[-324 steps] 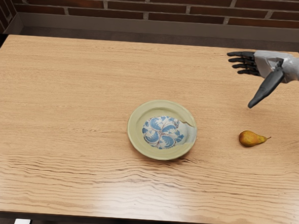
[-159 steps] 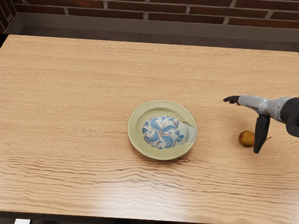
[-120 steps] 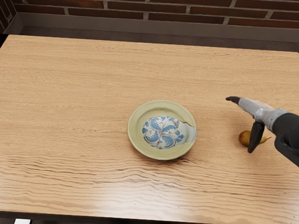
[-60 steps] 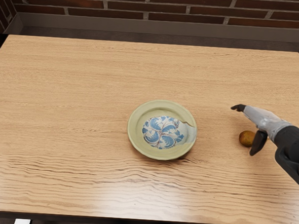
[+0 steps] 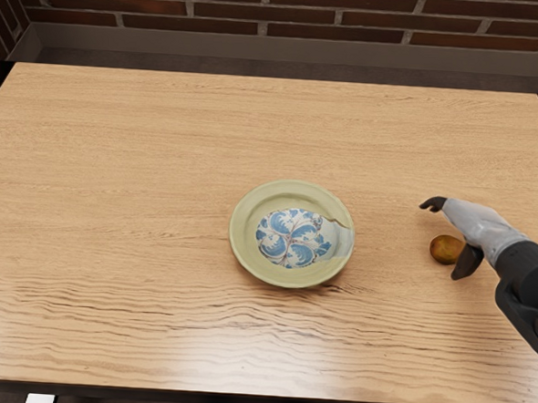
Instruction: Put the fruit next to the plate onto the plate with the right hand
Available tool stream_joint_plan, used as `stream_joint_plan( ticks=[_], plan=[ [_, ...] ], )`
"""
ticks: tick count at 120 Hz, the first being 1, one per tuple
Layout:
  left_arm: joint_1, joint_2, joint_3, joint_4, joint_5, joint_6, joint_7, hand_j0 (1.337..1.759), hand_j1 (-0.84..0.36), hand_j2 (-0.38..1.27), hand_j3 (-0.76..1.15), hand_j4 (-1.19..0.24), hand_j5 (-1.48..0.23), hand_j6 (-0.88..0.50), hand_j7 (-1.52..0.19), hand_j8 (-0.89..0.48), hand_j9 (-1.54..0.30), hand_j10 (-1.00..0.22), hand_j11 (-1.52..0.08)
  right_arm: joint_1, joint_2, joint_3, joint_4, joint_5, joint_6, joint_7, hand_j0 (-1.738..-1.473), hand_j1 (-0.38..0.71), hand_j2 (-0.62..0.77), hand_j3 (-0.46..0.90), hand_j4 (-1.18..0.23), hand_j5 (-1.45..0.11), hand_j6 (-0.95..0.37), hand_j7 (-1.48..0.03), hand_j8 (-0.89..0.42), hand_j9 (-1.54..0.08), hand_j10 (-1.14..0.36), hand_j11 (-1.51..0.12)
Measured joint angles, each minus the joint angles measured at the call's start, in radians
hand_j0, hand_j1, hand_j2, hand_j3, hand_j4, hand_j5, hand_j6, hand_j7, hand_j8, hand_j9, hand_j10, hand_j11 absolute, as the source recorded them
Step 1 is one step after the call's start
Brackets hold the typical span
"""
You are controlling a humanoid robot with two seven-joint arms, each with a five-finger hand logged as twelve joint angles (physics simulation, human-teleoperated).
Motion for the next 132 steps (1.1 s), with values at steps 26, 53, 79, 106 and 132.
stream_joint_plan(
  ticks=[26,53,79,106,132],
  plan=[
    [0.0,0.0,0.0,0.0,0.0,0.0,0.0,1.658,0.35,0.0,0.0,0.0,0.0,0.0,0.0,0.0,0.0,0.0,0.0,-0.001,-0.004,-0.003,0.0,-0.003,-0.001,0.0,-1.658,0.02,-0.06,0.0,-0.32,-0.4,-0.32,-0.4,-0.32,-0.4,-0.31,-0.4],
    [0.0,0.0,0.0,0.0,0.0,0.0,0.0,1.658,0.35,0.0,0.0,0.0,0.0,0.0,0.0,0.0,0.0,0.0,0.0,-0.002,-0.013,-0.003,0.0,-0.003,-0.004,0.0,-1.658,0.1,-0.07,0.0,-0.39,-0.49,-0.39,-0.49,-0.39,-0.49,-0.39,-0.49],
    [0.0,0.0,0.0,0.0,0.0,0.0,0.0,1.658,0.35,0.0,0.0,0.0,0.0,0.0,0.0,0.0,0.0,0.0,0.0,-0.003,-0.014,-0.009,0.0,-0.003,-0.003,0.0,-1.658,0.15,-0.08,0.0,-0.42,-0.55,-0.43,-0.54,-0.42,-0.54,-0.42,-0.54],
    [0.0,0.0,0.0,0.0,0.0,0.0,0.0,1.658,0.35,0.0,0.0,0.0,0.0,0.0,0.0,0.0,0.0,0.0,0.0,-0.004,-0.012,-0.012,0.0,-0.002,-0.003,0.0,-1.658,0.21,-0.08,0.0,-0.48,-0.62,-0.48,-0.62,-0.48,-0.62,-0.48,-0.62],
    [0.0,0.0,0.0,0.0,0.0,0.0,0.0,1.658,0.35,0.0,0.0,0.0,0.0,0.0,0.0,0.0,0.0,0.0,0.0,-0.007,-0.011,-0.012,0.0,-0.004,-0.003,0.0,-1.656,0.26,-0.03,0.0,-0.55,-0.69,-0.47,-0.7,-0.48,-0.7,-0.54,-0.69]
  ],
)
